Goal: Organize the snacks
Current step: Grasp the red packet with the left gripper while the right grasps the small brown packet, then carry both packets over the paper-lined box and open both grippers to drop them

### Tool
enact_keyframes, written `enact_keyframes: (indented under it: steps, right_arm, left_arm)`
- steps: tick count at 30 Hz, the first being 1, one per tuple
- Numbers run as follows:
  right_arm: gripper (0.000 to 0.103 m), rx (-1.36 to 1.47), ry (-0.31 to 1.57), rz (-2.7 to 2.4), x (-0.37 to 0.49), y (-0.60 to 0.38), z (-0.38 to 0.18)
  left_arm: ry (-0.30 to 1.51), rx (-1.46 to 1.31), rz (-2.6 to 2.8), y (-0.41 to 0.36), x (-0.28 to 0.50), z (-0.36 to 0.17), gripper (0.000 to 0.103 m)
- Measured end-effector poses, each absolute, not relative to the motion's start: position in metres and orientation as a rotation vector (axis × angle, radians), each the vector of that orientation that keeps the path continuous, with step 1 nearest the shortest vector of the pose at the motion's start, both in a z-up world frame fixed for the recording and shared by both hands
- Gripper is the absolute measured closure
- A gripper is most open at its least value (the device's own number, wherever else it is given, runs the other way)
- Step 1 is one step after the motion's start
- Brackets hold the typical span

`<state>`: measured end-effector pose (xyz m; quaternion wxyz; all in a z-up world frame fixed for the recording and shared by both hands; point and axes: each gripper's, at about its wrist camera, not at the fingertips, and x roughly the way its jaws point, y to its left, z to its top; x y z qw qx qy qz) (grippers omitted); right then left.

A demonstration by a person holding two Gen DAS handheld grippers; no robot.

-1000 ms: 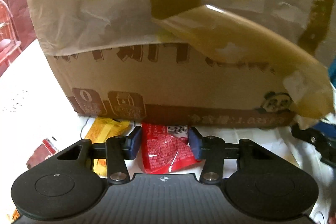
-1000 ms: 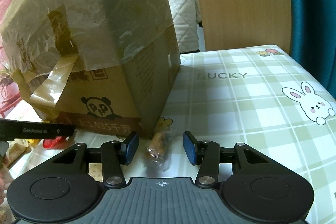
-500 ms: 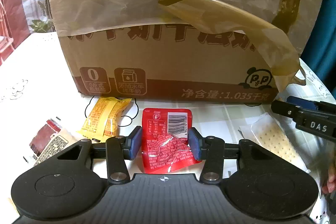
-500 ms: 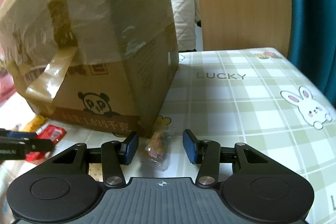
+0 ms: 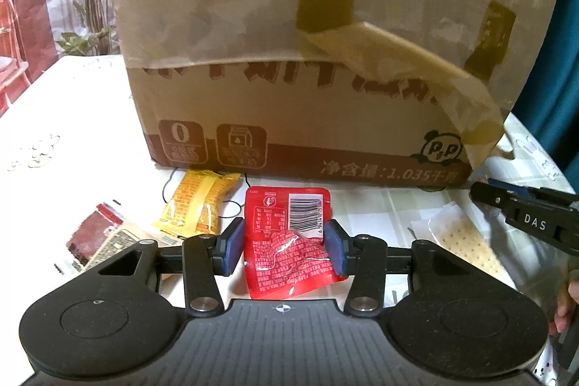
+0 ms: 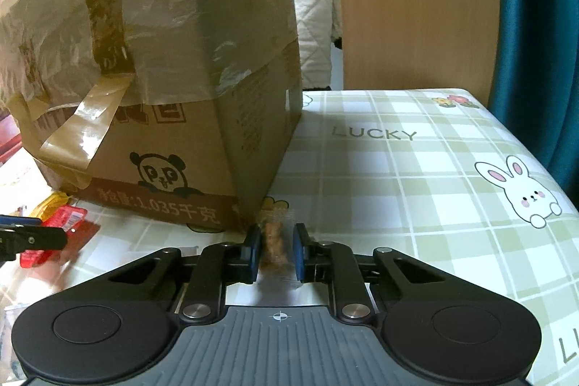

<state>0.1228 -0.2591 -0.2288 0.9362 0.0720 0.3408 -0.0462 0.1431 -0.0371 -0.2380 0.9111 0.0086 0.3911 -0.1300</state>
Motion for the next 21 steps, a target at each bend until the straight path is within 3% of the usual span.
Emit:
enact_keyframes:
  steps: [10,21]
  right_arm:
    - [0.086,0.216,0.579,-0.141,0.088,-0.27,-0.194]
    - [0.086,0.137,0.3,-0.104,0.089,-0.262,-0.091]
  left_arm:
    - [0.702,-0.042,-0.244,-0.002,0.124,-0.208,0.053]
    - [0.39,-0.053,-0.207,0.02,0.109,-0.126,0.053]
